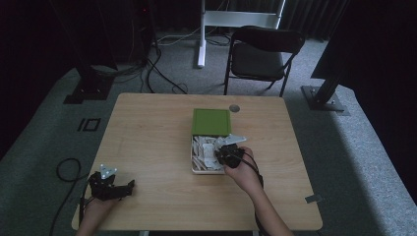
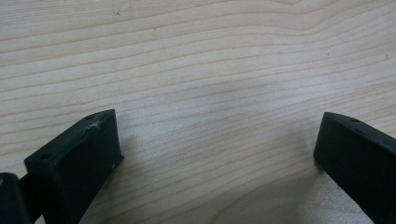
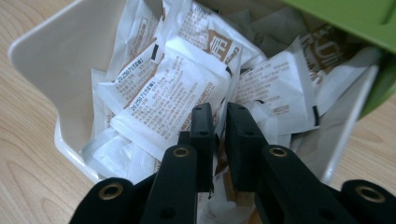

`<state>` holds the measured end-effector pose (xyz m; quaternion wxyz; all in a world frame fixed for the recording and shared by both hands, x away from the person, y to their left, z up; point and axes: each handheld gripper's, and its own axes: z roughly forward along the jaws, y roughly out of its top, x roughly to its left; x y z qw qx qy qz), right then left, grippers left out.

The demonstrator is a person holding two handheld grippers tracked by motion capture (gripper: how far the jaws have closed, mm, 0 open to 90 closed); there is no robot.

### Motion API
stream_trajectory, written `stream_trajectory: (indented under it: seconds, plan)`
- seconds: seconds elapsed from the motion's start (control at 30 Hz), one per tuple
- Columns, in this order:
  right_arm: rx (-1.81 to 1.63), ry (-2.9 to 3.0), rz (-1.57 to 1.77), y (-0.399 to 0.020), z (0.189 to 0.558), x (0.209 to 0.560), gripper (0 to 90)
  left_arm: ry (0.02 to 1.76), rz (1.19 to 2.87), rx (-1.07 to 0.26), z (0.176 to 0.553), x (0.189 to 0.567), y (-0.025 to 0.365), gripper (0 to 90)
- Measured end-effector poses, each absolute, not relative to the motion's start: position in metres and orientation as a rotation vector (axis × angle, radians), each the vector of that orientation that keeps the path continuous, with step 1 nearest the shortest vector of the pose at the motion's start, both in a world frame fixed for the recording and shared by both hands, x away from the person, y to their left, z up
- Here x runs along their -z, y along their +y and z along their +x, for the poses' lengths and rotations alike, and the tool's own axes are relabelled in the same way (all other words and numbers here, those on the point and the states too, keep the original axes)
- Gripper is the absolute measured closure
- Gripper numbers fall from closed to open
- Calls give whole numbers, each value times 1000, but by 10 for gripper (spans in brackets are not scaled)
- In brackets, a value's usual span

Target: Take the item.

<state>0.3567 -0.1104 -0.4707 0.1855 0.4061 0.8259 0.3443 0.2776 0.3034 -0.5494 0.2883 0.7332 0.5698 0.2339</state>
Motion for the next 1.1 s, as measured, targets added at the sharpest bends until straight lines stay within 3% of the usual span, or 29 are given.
stream_trajectory:
  seconds: [0.53, 1.1]
  plan:
    - [-961, 2316, 1222, -110, 361, 466, 868, 1521, 1957, -624, 278, 549, 303, 14]
    - [-1103, 2243, 1194, -128, 343, 430, 872, 1521, 1956, -625, 278, 550, 303, 14]
